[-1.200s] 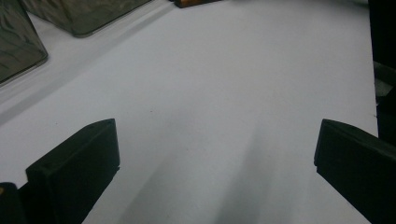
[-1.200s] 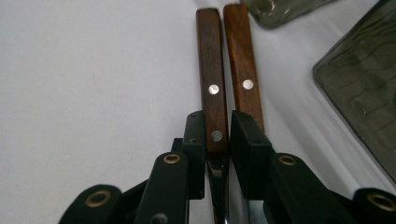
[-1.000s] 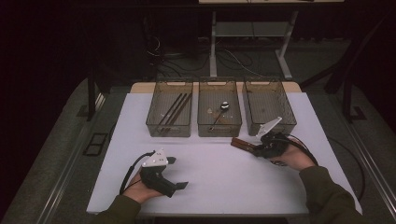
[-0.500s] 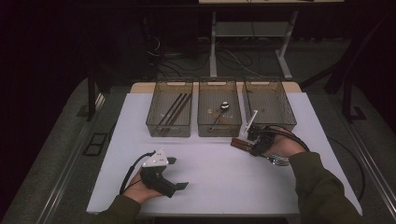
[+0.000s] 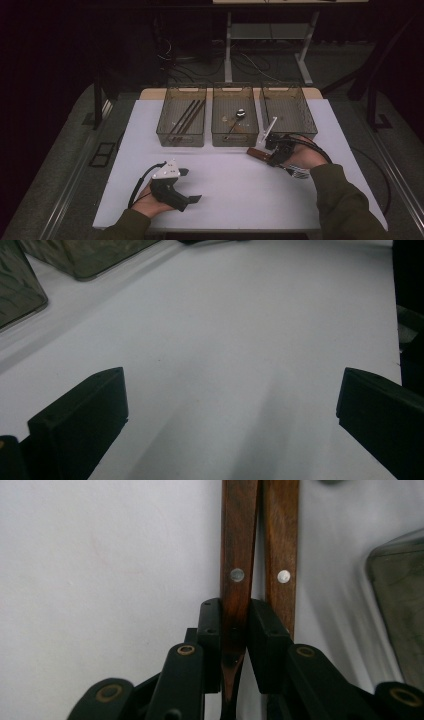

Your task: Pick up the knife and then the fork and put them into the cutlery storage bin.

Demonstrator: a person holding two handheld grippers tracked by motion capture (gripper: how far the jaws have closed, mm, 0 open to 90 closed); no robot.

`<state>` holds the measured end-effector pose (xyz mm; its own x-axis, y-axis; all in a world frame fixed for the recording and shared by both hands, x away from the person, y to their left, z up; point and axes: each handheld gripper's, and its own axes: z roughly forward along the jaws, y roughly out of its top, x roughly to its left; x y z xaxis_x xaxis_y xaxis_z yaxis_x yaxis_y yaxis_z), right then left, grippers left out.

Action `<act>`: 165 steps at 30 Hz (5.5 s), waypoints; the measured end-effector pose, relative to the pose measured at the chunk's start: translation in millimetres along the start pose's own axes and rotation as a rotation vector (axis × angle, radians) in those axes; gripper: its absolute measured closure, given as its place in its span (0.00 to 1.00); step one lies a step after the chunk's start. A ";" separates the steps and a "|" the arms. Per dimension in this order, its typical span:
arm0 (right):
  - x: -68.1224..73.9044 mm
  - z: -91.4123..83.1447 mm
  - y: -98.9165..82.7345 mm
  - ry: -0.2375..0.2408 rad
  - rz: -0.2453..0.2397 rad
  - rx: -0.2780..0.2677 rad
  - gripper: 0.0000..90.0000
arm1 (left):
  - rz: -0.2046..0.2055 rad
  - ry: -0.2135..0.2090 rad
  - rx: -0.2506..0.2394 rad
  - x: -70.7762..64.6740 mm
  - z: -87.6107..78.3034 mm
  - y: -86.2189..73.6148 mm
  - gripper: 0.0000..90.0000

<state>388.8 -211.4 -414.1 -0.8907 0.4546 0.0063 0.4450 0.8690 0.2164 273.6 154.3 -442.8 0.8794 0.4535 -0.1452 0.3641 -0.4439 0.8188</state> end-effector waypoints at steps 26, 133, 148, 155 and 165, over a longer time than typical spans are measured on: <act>-13.1 -41.1 -53.6 0.080 0.207 -0.521 0.86 | -0.009 0.005 -0.017 2.6 -2.9 -0.6 0.00; -24.0 -57.1 -82.5 -0.106 0.381 -0.778 0.45 | -0.001 0.023 -0.010 3.2 -0.3 -1.1 0.00; -14.2 -13.3 -72.7 -0.024 0.292 -0.605 0.65 | 0.013 0.026 -0.002 2.6 -1.6 -0.9 0.00; -12.0 1.6 -66.2 -0.024 0.241 -0.523 0.71 | 0.013 0.026 0.000 2.6 -1.4 -0.9 0.00; -13.8 14.4 -61.6 -0.024 0.207 -0.475 0.77 | 0.010 0.025 0.002 2.7 -1.1 -1.1 0.00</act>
<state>375.0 -268.4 -441.6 -0.7835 0.6168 0.0752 0.5157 0.5781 0.6323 275.3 156.8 -443.5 0.8749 0.4684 -0.1235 0.3563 -0.4496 0.8191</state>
